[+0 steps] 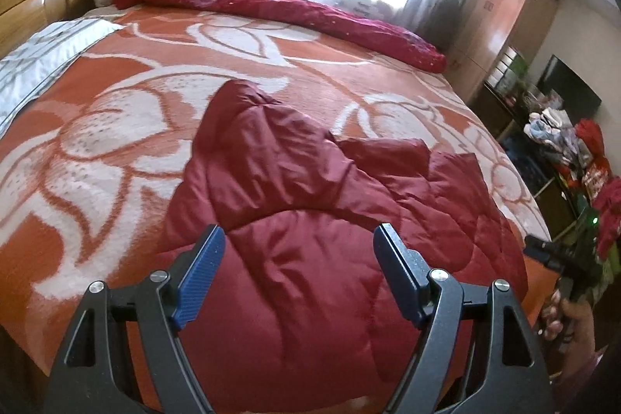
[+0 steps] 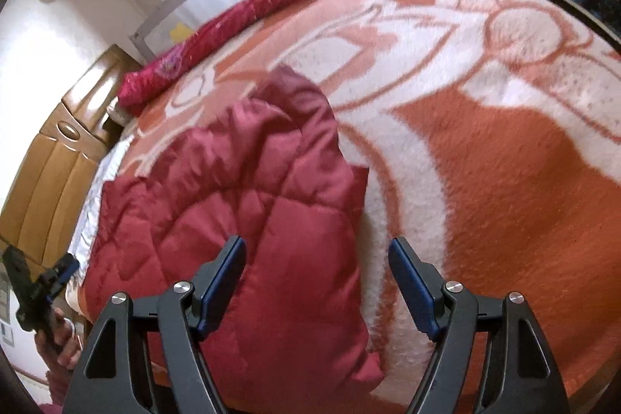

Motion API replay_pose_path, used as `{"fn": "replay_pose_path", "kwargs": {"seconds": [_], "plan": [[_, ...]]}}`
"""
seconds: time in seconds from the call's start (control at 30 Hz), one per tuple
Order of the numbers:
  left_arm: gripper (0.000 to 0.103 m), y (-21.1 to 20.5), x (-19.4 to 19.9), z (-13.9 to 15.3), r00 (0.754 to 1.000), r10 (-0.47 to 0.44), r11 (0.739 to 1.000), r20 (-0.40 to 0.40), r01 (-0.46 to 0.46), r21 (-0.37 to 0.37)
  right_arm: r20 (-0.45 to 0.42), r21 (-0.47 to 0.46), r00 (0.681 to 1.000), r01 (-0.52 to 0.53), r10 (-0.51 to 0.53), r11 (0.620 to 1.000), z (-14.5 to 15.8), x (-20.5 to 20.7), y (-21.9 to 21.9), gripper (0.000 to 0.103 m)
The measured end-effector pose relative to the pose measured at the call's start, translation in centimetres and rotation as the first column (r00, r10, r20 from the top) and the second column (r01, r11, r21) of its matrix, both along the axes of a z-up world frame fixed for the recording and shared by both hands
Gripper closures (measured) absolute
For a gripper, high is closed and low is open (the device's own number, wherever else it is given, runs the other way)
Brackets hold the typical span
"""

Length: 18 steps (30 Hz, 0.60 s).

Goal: Fold large clothes
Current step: 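Open both grippers and release the coat onto the bed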

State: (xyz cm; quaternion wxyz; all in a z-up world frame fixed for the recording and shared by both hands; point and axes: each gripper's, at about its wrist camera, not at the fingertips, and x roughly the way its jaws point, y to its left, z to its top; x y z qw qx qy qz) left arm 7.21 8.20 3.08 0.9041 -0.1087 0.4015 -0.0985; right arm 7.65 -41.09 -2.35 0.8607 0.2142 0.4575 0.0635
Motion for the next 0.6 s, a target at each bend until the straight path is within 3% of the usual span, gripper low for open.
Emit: {"fn": "replay_pose_path", "kwargs": {"seconds": [0.27,0.6], "plan": [[0.024,-3.3,0.8,-0.7,0.994,-0.097,0.995,-0.042,0.097,0.01,0.076,0.018,0.992,-0.105,0.103,0.994,2.7,1.6,4.4,0.026],[0.024,-5.8,3.8,-3.5,0.981,-0.139,0.989,-0.138,0.146,0.039,0.034,-0.005,0.948,-0.316,0.316,0.949,0.9,6.2,13.5,0.026]]}}
